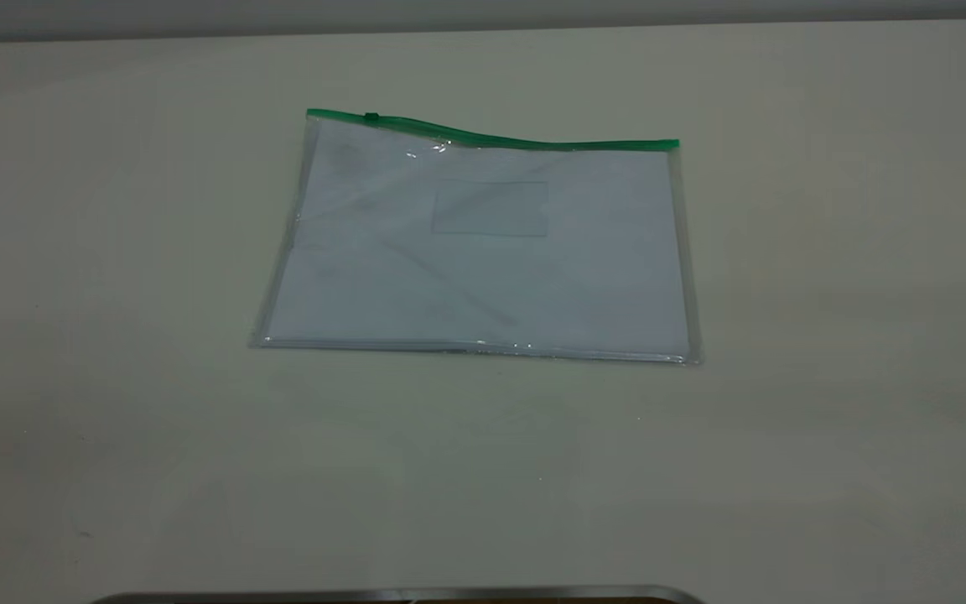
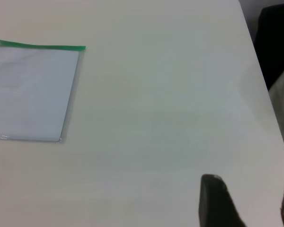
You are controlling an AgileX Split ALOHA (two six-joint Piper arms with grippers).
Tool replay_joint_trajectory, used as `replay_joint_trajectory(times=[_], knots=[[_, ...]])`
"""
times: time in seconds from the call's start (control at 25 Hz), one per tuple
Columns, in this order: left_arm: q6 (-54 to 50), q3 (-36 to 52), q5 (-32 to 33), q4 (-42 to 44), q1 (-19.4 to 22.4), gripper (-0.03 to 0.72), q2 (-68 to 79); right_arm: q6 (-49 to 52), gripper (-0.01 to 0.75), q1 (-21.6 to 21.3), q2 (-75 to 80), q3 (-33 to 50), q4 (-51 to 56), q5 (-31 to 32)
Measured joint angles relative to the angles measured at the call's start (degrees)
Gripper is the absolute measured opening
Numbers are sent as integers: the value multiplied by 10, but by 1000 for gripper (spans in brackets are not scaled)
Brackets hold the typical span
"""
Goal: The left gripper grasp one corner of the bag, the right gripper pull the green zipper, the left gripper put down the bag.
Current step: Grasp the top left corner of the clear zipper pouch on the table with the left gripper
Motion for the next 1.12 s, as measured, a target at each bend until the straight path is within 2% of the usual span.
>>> replay_joint_trajectory(times=[0.92,1.12], knots=[[4,0,0,1,0,475,0,0,373,0,0,0,0,0],[74,0,-10,39,0,475,0,0,373,0,0,0,0,0]])
